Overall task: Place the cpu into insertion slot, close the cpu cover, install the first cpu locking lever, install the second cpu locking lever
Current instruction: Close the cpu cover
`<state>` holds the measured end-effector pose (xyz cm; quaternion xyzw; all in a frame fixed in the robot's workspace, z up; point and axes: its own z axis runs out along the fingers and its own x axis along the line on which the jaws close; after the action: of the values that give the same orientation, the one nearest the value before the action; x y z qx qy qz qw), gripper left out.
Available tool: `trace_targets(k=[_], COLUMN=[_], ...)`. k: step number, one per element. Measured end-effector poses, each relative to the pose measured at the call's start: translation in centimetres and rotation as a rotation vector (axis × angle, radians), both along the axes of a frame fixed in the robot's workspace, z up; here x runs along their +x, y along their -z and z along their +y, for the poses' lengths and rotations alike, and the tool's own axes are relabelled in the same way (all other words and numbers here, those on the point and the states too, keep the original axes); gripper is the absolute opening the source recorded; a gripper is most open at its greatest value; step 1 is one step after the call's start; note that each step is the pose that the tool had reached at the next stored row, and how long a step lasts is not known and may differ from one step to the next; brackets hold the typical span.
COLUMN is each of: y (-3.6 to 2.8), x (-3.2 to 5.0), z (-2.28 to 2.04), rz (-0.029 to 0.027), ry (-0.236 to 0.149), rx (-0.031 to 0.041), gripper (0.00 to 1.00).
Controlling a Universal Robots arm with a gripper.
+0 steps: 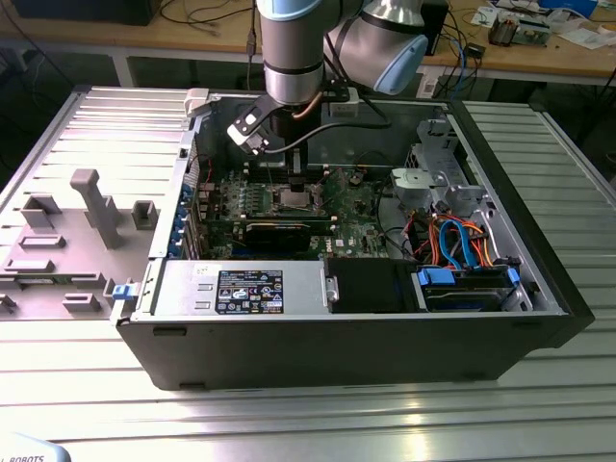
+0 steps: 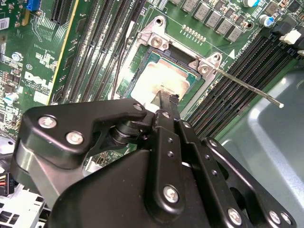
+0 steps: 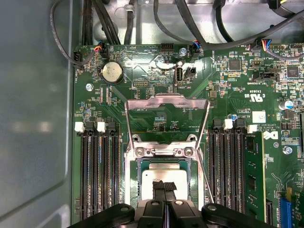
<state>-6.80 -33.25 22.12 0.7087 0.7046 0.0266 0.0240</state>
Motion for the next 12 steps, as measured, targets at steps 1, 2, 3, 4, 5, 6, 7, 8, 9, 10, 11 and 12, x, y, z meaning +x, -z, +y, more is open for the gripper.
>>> trace_targets(k=[1,2,3,4,5,6,7,8,9,10,11,12], y=[0.0,0.01,0.02,0.02,0.01,0.01,0.02,0.01,-0.01,-0.13,-0.31,-0.46], x=[0.18,0.53,0.73,0.77,0.77,0.77,0.78,0.78,0.78,0.78,0.78,0.79], z=[0.0,0.0,0.0,-0.01,-0.01,-0.01,0.0,0.0,0.0,0.0,0.0,0.0], rz=[0.0057,0.0201,0.029,0.0305,0.0307,0.0308,0.0307,0.0307,0.0308,0.0308,0.0307,0.0307], ry=[0.0,0.0,0.0,0.0,0.0,0.0,0.0,0.0,0.0,0.0,0.0,0.0], rx=[-0.0001,-0.0001,-0.0001,-0.0002,-0.0002,-0.0003,-0.0002,-0.0002,-0.0003,-0.0004,-0.0008,-0.0016], gripper=[0.11,0.11,0.11,0.11,0.11,0.11,0.11,0.11,0.11,0.11,0.11,0.11])
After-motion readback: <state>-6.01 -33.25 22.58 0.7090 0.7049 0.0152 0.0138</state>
